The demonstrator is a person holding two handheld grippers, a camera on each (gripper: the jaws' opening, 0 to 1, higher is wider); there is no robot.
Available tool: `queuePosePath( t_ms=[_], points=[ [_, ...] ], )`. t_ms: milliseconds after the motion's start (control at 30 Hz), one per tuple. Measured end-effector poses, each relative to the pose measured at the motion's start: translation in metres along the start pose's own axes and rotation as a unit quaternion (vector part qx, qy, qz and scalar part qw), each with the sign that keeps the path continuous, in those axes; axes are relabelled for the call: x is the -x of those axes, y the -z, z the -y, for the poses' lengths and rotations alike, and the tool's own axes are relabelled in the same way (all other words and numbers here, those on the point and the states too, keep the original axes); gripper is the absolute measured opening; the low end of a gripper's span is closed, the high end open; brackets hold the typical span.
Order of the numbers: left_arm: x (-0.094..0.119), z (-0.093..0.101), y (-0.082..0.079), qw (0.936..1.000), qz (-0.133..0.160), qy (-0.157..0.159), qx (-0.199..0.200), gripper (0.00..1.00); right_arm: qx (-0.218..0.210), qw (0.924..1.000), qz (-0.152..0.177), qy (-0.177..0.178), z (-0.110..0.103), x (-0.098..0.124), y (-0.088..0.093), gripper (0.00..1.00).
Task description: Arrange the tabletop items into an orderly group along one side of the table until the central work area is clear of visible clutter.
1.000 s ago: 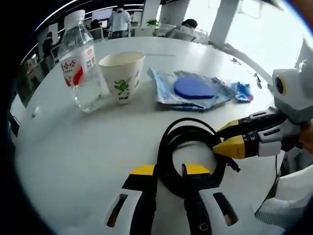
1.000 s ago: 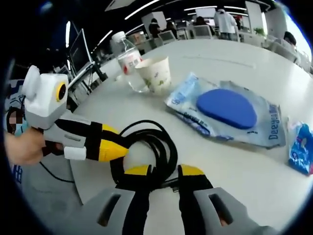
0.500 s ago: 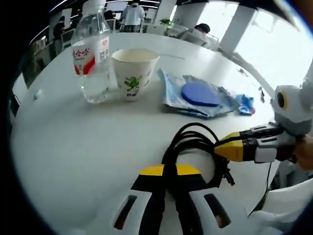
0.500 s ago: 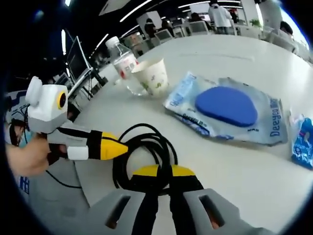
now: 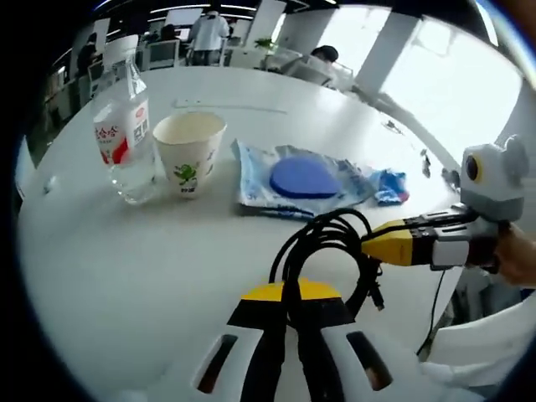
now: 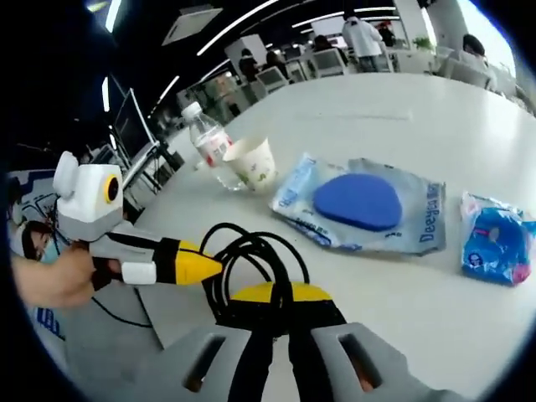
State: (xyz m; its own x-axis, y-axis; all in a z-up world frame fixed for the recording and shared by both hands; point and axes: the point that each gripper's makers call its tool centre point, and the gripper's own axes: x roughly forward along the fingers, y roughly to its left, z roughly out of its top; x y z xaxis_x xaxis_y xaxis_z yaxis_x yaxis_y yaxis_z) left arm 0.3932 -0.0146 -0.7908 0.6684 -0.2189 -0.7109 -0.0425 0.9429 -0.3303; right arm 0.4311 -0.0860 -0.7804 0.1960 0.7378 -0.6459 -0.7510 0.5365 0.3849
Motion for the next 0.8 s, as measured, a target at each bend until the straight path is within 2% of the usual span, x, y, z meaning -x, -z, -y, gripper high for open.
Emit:
queuePosePath(
  t_ms=[133, 500, 800],
  points=[
    [-0.006, 0.021, -0.008, 0.9996, -0.002, 0.020, -0.020, 0.00, -0.004, 0.9999, 0.009, 0.012, 0.012, 0.017, 0.000, 0.01],
    [-0.036, 0.090, -0.023, 0.9944, -0.015, 0.073, -0.074, 0.00, -0.041, 0.9958, 0.045, 0.068, 0.063, 0.073, 0.007, 0.01],
    [-0.050, 0.125, -0.030, 0.9904, -0.022, 0.094, -0.100, 0.00, -0.057, 0.9922, 0.060, 0.093, 0.090, 0.099, 0.009, 0.01]
  ],
)
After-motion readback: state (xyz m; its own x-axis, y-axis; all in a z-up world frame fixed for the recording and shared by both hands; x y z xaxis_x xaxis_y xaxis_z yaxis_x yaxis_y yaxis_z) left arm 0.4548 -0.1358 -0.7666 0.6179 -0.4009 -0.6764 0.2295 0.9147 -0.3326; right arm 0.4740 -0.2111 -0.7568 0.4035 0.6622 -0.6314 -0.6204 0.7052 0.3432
